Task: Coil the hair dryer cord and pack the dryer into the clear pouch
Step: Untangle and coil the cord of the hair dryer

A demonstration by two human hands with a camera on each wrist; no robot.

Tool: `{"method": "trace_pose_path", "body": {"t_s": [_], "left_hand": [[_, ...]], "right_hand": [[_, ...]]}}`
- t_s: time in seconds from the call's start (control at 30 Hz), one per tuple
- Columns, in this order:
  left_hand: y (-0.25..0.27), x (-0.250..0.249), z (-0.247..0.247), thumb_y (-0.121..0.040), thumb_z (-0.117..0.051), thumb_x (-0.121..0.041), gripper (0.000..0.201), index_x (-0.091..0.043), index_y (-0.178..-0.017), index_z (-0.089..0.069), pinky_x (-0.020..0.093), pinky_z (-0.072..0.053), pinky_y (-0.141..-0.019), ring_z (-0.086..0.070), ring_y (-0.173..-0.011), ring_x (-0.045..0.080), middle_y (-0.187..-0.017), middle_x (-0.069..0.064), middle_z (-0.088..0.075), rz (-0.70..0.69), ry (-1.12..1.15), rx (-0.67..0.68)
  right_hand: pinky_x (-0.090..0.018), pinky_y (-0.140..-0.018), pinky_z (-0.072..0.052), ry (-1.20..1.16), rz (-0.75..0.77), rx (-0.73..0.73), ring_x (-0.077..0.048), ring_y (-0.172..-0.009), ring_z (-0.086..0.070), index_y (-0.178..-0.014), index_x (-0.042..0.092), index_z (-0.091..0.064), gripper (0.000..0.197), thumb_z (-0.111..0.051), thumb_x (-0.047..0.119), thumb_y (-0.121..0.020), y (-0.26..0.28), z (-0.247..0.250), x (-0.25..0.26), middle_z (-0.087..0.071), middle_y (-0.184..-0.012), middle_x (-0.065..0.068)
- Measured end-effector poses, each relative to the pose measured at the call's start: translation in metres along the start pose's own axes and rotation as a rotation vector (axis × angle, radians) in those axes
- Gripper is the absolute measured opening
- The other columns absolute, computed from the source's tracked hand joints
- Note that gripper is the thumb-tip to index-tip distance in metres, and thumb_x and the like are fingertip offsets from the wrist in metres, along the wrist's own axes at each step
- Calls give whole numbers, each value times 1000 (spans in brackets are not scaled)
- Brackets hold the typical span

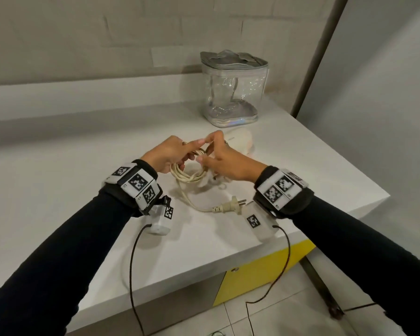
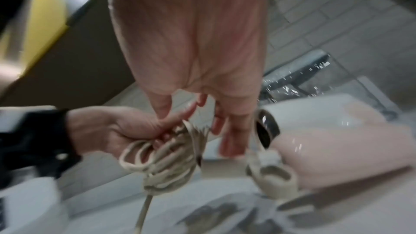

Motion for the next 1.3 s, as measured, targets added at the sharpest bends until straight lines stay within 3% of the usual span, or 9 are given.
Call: {"method": "trace_pose_path", "body": {"t_s": [0.1, 0.23, 0.37, 0.6, 0.7, 0.93, 1.03, 1.17, 1.3], "left_hand": [[-8, 15, 2, -82, -59, -44, 44, -9, -58, -45, 15, -35, -32, -37, -25, 6, -52, 2, -35, 4, 41, -21], [-14, 27, -1, -85, -57, -39, 44, -12, -55, -39, 14, -33, -32, -34, -23, 5, -51, 2, -32, 21, 79, -34], [-22, 36, -1, -84, -58, -42, 46, -12, -54, -39, 24, -35, -44, -34, -23, 5, -49, 2, -34, 24, 87, -49], [-32, 46, 1, -79, -60, -51, 47, -12, -58, -44, 37, -47, -72, -40, -43, 16, -27, -8, -37, 45, 110, -34], [-32, 40, -7, -79, -58, -52, 47, -10, -61, -48, 31, -42, -59, -40, -47, 19, -36, -5, -40, 37, 80, -1], [-31, 34, -21, -92, -48, -22, 33, -8, -62, -46, 24, -40, -46, -45, -36, 13, -46, 3, -45, 6, 84, 8], [-32, 39, -15, -90, -43, -5, 27, -6, -63, -48, 21, -39, -41, -47, -43, 16, -56, 7, -46, 44, 59, -50], [-32, 38, -8, -91, -45, -40, 45, -8, -59, -49, 31, -39, -58, -45, -53, 20, -59, 8, -45, 5, 93, -116], [-29, 35, -9, -87, -38, -57, 58, -13, -51, -30, 29, -27, -52, -30, -48, 18, -51, 3, -29, -26, -37, -136]], "right_hand": [[-31, -77, -35, 403, 21, 92, -19, -92, -33, -99, 14, -42, 29, -55, 37, -87, 31, 1, -11, -32, -104, -2], [-38, -79, -37, 603, -174, 483, -28, -102, -38, -120, 15, -40, 40, -51, 37, -88, 58, -15, -24, -37, -121, -11], [-33, -70, -34, 578, -22, 518, -26, -86, -45, -119, 11, -40, 31, -50, 13, -90, 59, -18, -28, -42, -102, -11], [-17, -70, -45, 107, 215, -7, -7, -74, -51, -103, 16, -63, 24, -68, 19, -80, 43, 42, -11, -56, -93, 0], [-15, -75, -48, -71, 166, -157, -8, -85, -55, -100, 18, -65, 28, -74, 16, -74, 22, 43, -10, -54, -96, 7], [-24, -71, -59, -1205, -236, -59, -15, -73, -71, -96, -5, -60, 12, -53, -2, -87, -17, 2, -1, -72, -78, -11], [-29, -78, -56, -1044, -216, 91, -18, -78, -67, -107, -4, -55, 20, -46, -7, -89, -17, -5, 7, -63, -89, -13], [-12, -56, -51, -636, -153, 100, -20, -74, -60, -123, -2, -51, 40, -51, -11, -85, -9, -6, 8, -62, -71, 1], [-26, -73, -47, -111, -179, -90, -25, -92, -59, -81, 11, -58, 17, -73, 6, -73, -11, -12, 13, -65, -90, -15]]}}
Point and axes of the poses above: each hand's wrist, its own y-axis away from the middle knuckle, its own z-axis out of the back of the hand, x = y × z, the point moved 1 cm from there along -y, towards the middle knuckle
